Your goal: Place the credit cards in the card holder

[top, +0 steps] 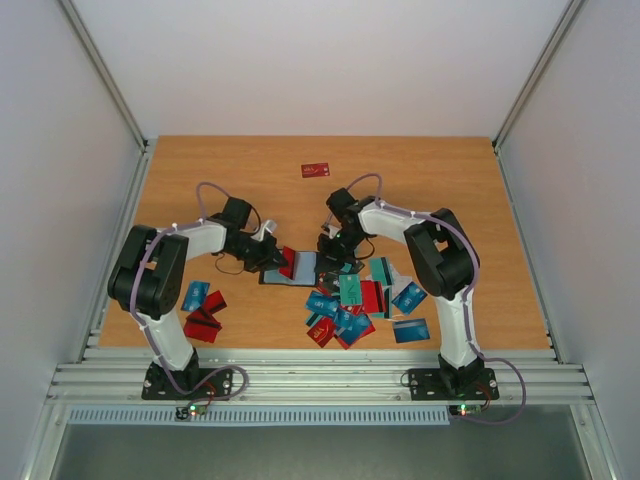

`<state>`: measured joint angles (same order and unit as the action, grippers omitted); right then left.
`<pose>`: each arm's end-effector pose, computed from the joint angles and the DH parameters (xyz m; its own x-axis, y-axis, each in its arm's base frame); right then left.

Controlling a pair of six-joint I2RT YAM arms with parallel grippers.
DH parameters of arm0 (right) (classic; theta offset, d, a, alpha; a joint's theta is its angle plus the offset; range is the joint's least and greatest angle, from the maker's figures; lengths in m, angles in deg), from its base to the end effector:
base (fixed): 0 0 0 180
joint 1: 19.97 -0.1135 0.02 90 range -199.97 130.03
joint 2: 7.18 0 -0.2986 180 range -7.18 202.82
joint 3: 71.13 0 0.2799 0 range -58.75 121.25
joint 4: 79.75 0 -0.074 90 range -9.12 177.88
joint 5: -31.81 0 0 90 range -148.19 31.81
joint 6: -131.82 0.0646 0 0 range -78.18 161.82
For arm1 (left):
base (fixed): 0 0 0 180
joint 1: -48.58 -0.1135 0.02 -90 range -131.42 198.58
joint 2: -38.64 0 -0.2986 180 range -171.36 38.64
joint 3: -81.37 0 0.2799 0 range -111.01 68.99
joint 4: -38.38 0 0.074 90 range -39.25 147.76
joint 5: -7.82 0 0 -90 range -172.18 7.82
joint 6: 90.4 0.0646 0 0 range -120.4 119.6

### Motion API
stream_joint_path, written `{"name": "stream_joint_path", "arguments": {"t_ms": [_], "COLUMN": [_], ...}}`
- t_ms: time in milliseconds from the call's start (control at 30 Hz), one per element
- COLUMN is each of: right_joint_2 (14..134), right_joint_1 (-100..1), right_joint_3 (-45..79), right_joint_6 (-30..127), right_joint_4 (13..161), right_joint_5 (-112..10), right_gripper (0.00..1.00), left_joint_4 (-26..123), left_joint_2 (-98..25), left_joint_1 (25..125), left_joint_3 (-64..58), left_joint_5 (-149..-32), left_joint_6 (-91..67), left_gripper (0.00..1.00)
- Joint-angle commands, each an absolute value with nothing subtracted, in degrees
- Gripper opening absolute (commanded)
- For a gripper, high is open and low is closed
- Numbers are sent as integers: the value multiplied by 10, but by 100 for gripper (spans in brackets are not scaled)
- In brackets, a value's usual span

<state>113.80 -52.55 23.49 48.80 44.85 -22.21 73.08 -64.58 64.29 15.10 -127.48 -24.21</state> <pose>0.3525 0.2703 0.1203 -0.8893 -0.4516 -0.0716 -0.4016 0.6966 0.5945 0.3241 -0.1389 0.1226 -0.9998 -0.0138 -0.0157 0.0025 0.6678 -0.7443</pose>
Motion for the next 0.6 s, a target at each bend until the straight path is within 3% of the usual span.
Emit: {"name": "stream_joint_path", "arguments": {"t_ms": [0,567], "right_joint_2": [1140,1145], "right_joint_1": [-527,-527], "right_joint_3": [205,171], "right_joint_6": [478,502], "right_joint_4": [433,472], "right_joint_5": [-238,-196], "right_gripper": [10,9], "left_joint_4": [705,631], "left_joint_2": [-655,-647], "left_joint_1": [651,670], "left_joint_3": [150,200], "left_joint_5": [-1249,-1235], "left_joint_6": [-249,-312], "left_gripper": [0,0]}}
